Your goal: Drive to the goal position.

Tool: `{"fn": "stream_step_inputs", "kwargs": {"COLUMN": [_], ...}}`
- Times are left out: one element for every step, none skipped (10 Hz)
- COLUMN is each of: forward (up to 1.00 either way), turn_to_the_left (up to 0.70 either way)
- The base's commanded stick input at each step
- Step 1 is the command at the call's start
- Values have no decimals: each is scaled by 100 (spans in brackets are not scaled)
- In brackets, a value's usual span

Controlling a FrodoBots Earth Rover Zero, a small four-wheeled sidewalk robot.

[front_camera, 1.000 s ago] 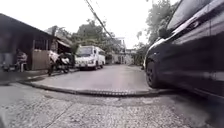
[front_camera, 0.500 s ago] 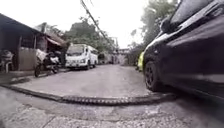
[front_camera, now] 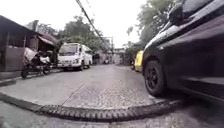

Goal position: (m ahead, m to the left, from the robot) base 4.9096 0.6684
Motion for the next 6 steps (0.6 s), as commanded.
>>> {"fn": "stream_step_inputs", "kwargs": {"forward": [50,50,50,50,50,50], "turn_to_the_left": [26,1,0,0,0,0]}}
